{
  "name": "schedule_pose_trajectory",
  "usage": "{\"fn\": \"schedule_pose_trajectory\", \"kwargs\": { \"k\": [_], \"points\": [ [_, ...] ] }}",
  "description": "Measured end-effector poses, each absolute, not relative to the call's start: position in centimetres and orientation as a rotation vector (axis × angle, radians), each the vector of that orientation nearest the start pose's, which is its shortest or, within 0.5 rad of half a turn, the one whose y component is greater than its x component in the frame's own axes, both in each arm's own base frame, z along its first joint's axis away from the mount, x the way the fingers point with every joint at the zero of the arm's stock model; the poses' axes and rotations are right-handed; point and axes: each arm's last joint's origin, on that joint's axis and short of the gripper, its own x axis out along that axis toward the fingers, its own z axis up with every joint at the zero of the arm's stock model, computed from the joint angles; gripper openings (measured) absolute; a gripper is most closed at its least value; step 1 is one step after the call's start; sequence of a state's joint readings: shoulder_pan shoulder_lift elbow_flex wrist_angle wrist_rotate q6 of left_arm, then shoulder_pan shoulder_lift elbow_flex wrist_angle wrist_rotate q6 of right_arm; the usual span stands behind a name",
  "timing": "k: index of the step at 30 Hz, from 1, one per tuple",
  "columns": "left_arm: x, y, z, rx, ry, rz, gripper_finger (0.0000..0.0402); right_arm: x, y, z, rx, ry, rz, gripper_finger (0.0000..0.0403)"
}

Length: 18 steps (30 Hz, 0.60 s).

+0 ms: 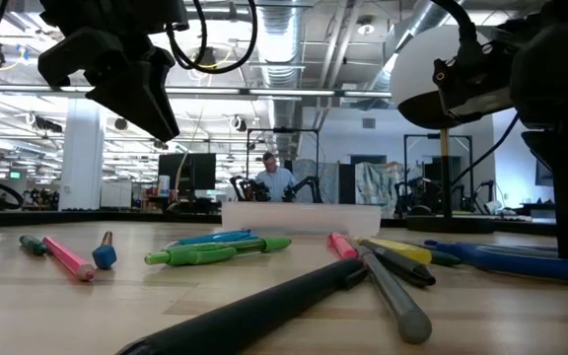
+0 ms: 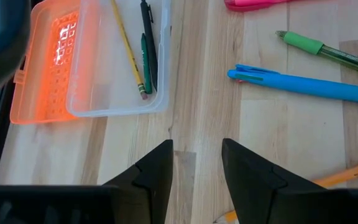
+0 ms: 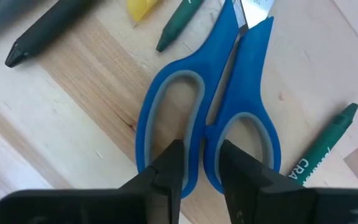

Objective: Pick & place school supplies into a supply box
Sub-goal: Put the blue scissors into the supply box

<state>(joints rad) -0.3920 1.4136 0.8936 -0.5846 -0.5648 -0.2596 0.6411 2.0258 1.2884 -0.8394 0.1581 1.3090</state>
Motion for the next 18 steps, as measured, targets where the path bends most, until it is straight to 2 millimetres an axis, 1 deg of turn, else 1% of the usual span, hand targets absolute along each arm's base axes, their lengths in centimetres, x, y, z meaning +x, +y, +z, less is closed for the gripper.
{"fn": "schedule_pose_trajectory", "kwargs": {
  "k": [7, 10, 12, 15, 18],
  "points": [
    [24.9, -8.6, 21.2, 0.265, 0.944, 0.281, 0.0133, 29.0, 21.5, 13.3, 0.363, 1.341, -0.610, 0.0073],
    [24.9, -8.6, 21.2, 0.264, 0.944, 0.282, 0.0133, 28.7, 21.4, 13.6, 0.301, 1.346, -0.652, 0.0073],
    [24.9, -8.6, 21.2, 0.264, 0.944, 0.282, 0.0133, 28.9, 21.4, 14.1, 0.299, 1.338, -0.658, 0.0072],
    [24.9, -8.6, 21.2, 0.262, 0.944, 0.283, 0.0133, 28.7, 21.2, 14.6, 0.267, 1.358, -0.687, 0.0072],
    [24.8, -8.6, 21.2, 0.262, 0.948, 0.285, 0.0133, 28.9, 21.3, 15.1, 0.233, 1.342, -0.679, 0.0072]
  ]
}}
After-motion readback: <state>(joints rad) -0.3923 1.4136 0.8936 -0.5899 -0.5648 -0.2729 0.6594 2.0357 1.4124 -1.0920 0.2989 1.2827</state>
